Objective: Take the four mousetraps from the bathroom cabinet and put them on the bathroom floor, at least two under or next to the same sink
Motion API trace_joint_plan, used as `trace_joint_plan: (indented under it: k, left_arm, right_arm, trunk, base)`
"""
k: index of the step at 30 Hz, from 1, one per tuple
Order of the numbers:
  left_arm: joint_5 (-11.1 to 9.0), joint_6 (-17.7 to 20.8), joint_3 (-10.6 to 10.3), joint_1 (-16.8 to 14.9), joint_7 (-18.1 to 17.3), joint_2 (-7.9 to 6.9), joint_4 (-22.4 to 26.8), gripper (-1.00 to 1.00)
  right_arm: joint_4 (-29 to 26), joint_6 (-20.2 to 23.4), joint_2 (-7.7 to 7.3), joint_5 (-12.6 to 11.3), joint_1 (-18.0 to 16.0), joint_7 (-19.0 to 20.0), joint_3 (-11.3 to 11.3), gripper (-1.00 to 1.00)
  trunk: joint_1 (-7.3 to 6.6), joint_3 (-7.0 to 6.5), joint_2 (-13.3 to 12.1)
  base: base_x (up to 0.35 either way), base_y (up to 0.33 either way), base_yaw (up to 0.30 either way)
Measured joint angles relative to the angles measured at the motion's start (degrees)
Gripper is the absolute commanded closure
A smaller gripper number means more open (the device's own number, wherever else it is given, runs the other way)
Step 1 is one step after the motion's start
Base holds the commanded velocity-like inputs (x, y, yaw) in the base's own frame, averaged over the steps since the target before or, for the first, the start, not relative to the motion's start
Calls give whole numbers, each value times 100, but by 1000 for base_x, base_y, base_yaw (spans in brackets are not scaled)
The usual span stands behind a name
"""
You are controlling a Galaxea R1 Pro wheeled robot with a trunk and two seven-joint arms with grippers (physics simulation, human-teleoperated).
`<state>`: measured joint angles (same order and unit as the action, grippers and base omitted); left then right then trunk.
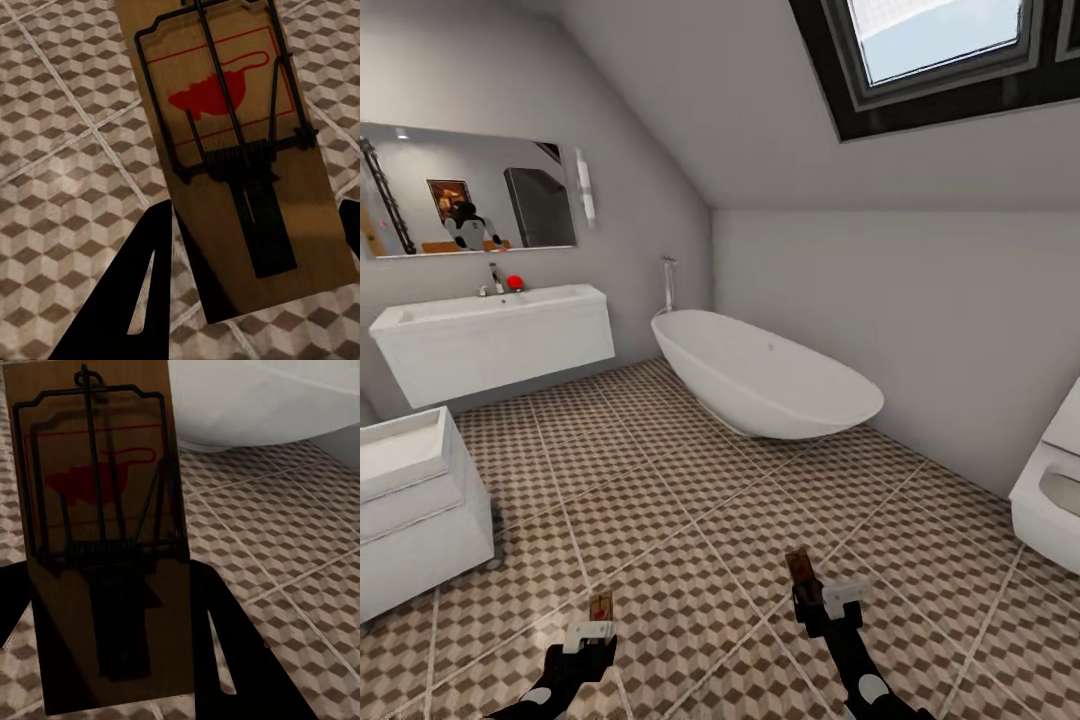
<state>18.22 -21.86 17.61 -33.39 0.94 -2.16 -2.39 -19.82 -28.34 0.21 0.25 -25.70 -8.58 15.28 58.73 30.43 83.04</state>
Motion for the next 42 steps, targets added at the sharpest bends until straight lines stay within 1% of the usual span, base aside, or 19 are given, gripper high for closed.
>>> trace_joint_plan:
  k: [7,16,26,35,42]
  left_arm:
    - [0,0,0,0,0,0,0,100]
    - [-1,1,1,0,0,0,1,100]
    - [-1,-2,1,0,0,1,0,100]
    - [-1,-4,1,0,0,0,1,100]
    - [-1,-2,1,0,0,0,1,100]
  right_arm:
    - [0,0,0,0,0,0,0,100]
    - [-1,1,-1,8,0,-3,4,100]
    - [-1,-276,-9,7,1,-3,-1,100]
    - [-1,-298,-5,1,0,-1,-4,100]
    - [0,-299,-6,0,0,1,-8,100]
  trunk:
    - [0,20,0]
    - [0,26,0]
    - [-4,26,0]
    - [-4,26,0]
    - [-4,26,0]
  base:
    - [0,0,251]
    - [11,0,39]
    - [297,0,0]
    - [338,0,11]
    - [339,0,170]
